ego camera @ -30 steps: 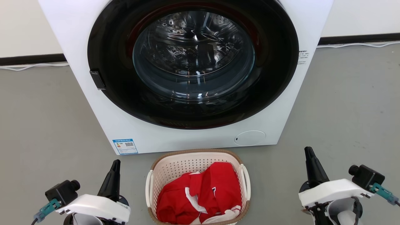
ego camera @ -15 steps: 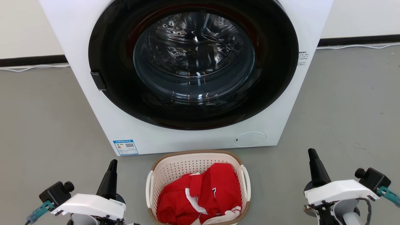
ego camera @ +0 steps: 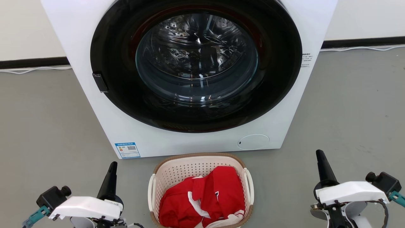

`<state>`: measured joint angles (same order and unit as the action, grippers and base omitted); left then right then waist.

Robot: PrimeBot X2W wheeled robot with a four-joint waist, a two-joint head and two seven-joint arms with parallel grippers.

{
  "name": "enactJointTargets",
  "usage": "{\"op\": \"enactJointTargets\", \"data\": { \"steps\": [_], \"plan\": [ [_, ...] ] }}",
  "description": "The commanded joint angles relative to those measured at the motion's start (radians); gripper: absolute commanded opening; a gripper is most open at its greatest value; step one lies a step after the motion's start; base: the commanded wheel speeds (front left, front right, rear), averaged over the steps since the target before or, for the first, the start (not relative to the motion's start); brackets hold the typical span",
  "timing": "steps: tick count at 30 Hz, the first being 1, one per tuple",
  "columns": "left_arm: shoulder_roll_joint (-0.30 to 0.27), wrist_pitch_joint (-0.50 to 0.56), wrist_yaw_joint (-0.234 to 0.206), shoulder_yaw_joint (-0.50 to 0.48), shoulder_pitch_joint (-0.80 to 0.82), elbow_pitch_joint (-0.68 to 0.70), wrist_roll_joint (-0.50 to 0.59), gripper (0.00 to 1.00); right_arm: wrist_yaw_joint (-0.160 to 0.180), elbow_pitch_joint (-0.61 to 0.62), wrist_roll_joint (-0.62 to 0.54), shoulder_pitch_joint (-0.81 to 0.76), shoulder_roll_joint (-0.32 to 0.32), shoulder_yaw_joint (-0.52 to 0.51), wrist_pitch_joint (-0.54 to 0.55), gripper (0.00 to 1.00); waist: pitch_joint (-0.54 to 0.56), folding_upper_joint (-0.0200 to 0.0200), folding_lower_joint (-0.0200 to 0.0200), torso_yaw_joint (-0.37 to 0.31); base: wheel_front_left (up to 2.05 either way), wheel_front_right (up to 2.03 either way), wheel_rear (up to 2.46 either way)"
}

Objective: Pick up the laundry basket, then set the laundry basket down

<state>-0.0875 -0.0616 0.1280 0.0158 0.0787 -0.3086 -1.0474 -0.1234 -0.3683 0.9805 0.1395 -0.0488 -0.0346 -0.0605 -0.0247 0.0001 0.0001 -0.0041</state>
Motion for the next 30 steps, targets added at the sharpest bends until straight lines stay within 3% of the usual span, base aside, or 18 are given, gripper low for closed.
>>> {"op": "enactJointTargets", "data": {
  "steps": [1, 30],
  "plan": [
    [-0.005, 0.004, 0.002, -0.025, 0.031, 0.033, -0.02, 0.0, -0.004, 0.034, 0.024, 0.01, -0.002, 0.004, 0.008, 0.0, 0.0, -0.0001, -0.0001, 0.0, 0.0, 0.0, 0.0],
    [0.016, 0.09, 0.002, -0.077, 0.03, 0.049, -0.292, 0.0, -0.006, 0.079, 0.328, -0.011, -0.002, -0.038, 0.091, 0.0, 0.011, -0.0001, -0.0001, 0.002, 0.0, 0.0, 0.0]
  ]
}}
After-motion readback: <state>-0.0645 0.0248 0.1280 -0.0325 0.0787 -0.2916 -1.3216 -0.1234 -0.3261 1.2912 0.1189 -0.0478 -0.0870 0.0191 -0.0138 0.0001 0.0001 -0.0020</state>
